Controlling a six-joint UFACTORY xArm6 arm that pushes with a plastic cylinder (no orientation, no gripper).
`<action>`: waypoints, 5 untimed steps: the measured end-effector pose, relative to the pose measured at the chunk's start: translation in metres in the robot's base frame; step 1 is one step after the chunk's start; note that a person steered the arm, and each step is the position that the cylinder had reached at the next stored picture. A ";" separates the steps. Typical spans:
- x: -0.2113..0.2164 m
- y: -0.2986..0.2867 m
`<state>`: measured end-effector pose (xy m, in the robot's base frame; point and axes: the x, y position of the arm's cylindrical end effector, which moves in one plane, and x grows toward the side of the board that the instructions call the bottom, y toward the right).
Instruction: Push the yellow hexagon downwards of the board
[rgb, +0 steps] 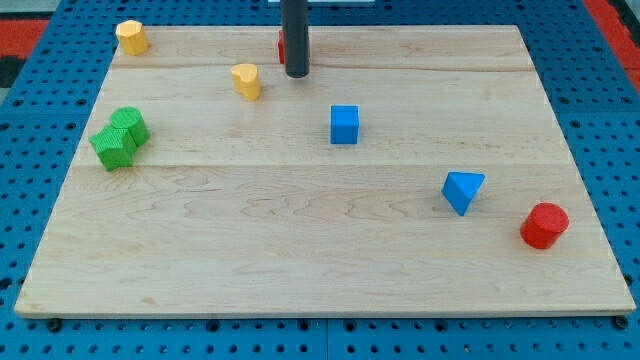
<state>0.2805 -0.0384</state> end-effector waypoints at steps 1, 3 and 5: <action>-0.033 -0.012; -0.050 -0.127; -0.089 -0.172</action>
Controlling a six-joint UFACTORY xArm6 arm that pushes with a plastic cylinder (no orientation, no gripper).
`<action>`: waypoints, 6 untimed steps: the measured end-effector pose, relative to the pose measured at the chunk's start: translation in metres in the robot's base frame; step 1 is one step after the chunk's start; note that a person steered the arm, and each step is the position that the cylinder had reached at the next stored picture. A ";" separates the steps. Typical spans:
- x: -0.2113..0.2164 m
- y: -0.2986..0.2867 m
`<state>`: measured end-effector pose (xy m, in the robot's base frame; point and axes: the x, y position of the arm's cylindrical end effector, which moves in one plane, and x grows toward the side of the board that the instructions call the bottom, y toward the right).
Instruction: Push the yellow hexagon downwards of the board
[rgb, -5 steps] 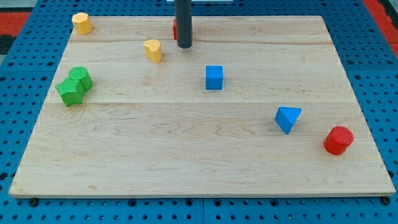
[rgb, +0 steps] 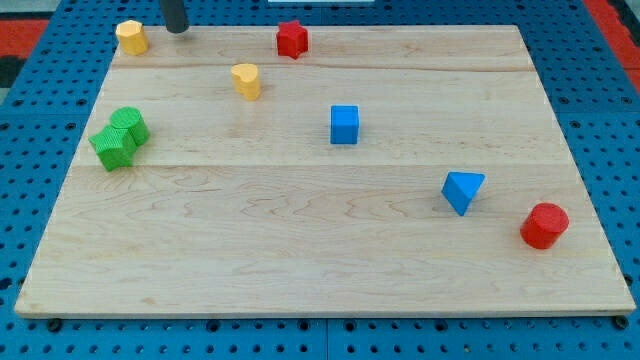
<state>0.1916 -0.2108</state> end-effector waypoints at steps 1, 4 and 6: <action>0.000 -0.027; 0.001 -0.060; 0.005 -0.093</action>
